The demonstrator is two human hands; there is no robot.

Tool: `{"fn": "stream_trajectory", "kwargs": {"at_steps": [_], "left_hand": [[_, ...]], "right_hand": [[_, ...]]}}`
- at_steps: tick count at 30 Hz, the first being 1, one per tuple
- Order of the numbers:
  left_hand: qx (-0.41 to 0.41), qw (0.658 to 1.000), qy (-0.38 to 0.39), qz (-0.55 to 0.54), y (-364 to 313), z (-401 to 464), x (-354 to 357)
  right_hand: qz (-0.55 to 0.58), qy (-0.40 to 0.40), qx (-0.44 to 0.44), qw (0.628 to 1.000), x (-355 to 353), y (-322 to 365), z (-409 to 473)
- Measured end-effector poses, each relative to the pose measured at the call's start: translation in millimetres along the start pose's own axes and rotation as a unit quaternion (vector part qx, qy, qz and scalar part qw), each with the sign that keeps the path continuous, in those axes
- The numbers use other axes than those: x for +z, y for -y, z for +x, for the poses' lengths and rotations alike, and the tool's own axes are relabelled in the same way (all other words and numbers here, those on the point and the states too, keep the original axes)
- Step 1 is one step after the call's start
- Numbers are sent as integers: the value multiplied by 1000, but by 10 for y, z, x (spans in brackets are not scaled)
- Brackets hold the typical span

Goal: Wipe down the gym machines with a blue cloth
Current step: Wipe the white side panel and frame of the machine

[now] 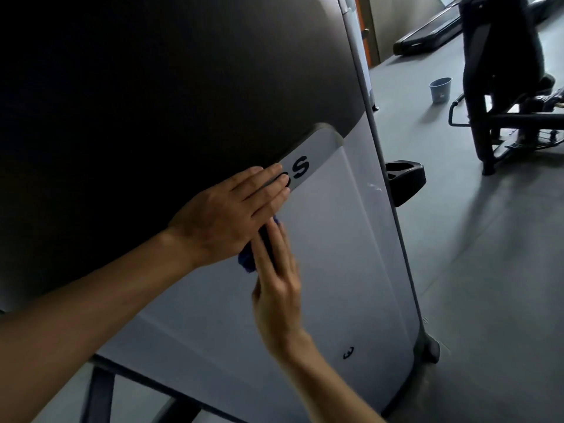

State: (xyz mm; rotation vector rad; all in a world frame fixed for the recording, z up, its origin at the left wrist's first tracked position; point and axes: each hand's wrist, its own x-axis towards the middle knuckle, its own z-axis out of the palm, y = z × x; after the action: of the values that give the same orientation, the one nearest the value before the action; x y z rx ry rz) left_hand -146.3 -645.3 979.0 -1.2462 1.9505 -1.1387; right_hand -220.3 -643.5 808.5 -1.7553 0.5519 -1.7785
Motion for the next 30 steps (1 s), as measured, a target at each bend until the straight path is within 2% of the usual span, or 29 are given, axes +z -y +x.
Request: {"fn": "stream_trajectory", "kwargs": {"at_steps": [2, 6, 9, 13, 16, 19, 21, 23, 25, 27, 28, 30], "left_hand": [[-2, 1000, -4, 1, -9, 8, 6], [-1, 1000, -7, 23, -11, 18, 13], [1, 999, 10, 34, -18, -1, 7], [-7, 999, 4, 41, -15, -6, 44], [-7, 999, 17, 40, -8, 0, 24], [8, 998, 32, 53, 3, -9, 24], [17, 998, 33, 56, 11, -7, 36], [21, 998, 28, 57, 15, 1, 48], [23, 998, 20, 56, 16, 7, 52], [28, 998, 17, 56, 15, 6, 52], [29, 998, 17, 56, 16, 4, 54], [30, 998, 13, 53, 23, 4, 54]], "right_hand": [[1, 8, 14, 1000, -191, -349, 313], [-18, -77, 225, 971, -458, -1037, 1103], [-42, -77, 246, 965, -428, -1041, 1153], [-59, -79, 127, 987, -143, -516, 382], [-44, -4, 12, 999, 17, -205, -283], [-48, 69, -133, 988, -146, -520, -282], [-72, 83, -183, 977, -334, -848, 27], [-87, 45, -130, 987, -451, -1141, 335], [-87, -15, 1, 996, -477, -1290, 565], [-71, -72, 122, 987, -408, -1216, 646], [-73, -93, 144, 983, -351, -1099, 611], [-71, -101, 120, 985, -204, -787, 328]]}}
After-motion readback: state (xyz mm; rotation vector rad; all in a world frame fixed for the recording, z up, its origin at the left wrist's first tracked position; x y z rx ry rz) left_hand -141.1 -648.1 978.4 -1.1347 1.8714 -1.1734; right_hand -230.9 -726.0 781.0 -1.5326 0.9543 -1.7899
